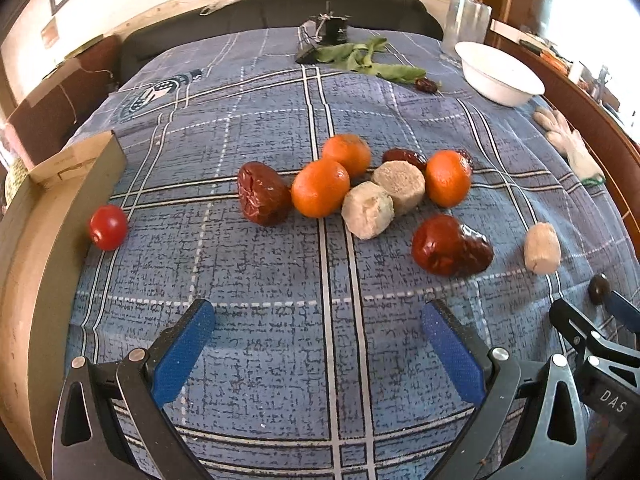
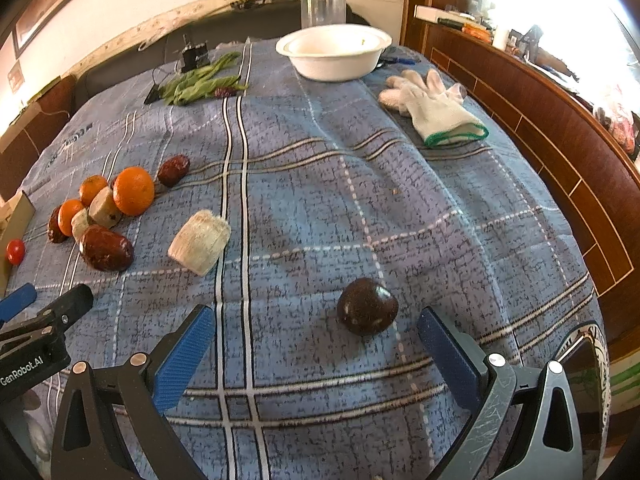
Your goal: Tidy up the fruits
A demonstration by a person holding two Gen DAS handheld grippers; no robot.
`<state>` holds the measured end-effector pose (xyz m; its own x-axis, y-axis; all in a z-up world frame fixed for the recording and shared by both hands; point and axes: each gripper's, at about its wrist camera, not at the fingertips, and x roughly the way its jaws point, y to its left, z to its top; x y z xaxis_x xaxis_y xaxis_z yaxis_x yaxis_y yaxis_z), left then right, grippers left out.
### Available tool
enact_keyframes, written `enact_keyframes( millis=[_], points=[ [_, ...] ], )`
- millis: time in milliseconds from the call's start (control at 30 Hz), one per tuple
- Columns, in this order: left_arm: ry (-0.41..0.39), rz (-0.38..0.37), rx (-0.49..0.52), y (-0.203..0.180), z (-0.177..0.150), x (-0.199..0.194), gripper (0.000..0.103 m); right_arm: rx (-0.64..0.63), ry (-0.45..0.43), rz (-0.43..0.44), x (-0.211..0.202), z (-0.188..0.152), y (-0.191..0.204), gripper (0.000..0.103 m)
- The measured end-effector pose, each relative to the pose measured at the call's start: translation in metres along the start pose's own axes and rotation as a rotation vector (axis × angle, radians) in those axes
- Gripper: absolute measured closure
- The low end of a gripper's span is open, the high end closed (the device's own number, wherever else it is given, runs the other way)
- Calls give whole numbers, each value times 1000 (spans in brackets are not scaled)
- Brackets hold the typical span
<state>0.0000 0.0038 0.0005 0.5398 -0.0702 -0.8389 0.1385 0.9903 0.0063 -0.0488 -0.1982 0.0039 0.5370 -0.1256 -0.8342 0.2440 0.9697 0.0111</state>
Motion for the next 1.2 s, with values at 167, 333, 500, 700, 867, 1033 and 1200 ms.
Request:
enact_keyframes(
  millis=[167,333,500,700,867,1033,1200],
  points=[
    [12,-25,38,-1,-1,-2,0,24,42,-21,-3,-3,3,0],
    [-8,-58,17,9,-12,-17,1,46,21,-37,-3,-4,4,0],
    [-183,-14,-17,29,-20,-67,1,85,-41,-23,-21,-9,7,1],
    [-441,42,-100,52,-22,-138,1,59,-296,-22,-83,-17,24,0],
    [-556,40,-145,65,-24,-178,0,22,-614,-82,-146,-35,43,0],
    [-521,15,-168,71,-25,-181,0,-40,-618,-86,-152,-36,60,0],
    [-618,66,-169,75,-40,-201,0,-46,-576,-66,-149,-43,59,0]
  ],
)
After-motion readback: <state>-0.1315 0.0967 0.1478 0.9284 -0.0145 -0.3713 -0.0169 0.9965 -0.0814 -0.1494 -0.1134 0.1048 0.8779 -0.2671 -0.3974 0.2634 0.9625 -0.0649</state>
